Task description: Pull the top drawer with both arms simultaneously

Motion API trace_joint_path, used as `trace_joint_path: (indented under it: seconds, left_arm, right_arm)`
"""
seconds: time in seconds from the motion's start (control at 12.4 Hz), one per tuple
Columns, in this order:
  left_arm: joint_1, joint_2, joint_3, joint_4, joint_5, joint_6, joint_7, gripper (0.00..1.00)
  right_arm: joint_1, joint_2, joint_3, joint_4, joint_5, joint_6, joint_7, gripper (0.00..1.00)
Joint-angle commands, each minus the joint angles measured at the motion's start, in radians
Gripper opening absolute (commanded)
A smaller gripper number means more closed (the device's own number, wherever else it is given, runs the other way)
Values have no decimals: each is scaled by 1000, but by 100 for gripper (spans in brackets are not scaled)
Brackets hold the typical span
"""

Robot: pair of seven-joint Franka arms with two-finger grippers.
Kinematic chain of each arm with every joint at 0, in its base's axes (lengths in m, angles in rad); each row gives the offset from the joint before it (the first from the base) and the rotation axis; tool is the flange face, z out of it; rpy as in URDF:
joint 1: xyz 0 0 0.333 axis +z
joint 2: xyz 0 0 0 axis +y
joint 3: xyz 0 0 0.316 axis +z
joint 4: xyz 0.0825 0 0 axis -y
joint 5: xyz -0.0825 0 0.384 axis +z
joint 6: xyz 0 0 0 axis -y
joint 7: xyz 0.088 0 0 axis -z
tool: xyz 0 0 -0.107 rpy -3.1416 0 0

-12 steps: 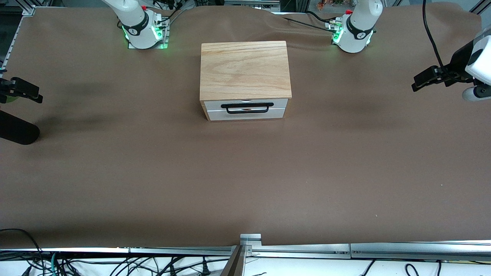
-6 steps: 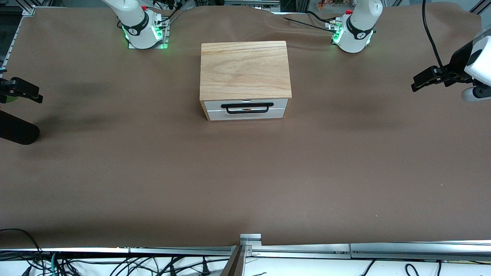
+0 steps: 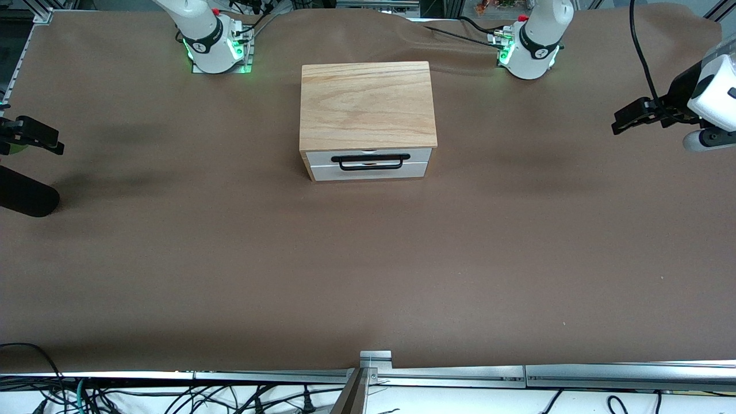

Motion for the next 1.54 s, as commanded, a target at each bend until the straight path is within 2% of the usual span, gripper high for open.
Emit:
trace_joint_path:
  seconds: [0.0,0.65,0.81,0.97,1.21,1.29,1.38,1.46]
  left_arm:
    - [-3,3,-5,-4,-6,-10,8,100]
    - [-2,3,-16,-5,-7,-33,5,100]
    - [11,-3,-19,-27,-39,-31,5,100]
    - [15,-2,-19,-41,-68,-27,7,100]
    - [15,0,-28,-96,-110,45,4,100]
    - [15,1,-40,-125,-113,88,5,100]
    - [15,4,-50,-162,-118,141,5,100]
    - [15,11,-71,-212,-151,210,5,100]
  right_arm:
    - [0,5,1,15,-13,-6,10,100]
    - [-3,5,-1,15,-15,-4,11,100]
    - [-5,6,-1,15,-9,-4,13,100]
    - [6,75,2,15,-3,-19,13,100]
    - [35,81,14,6,4,-24,13,100]
    - [56,83,23,7,39,-24,16,100]
    - [66,87,24,7,122,-23,19,100]
    - [63,107,24,6,243,-23,18,100]
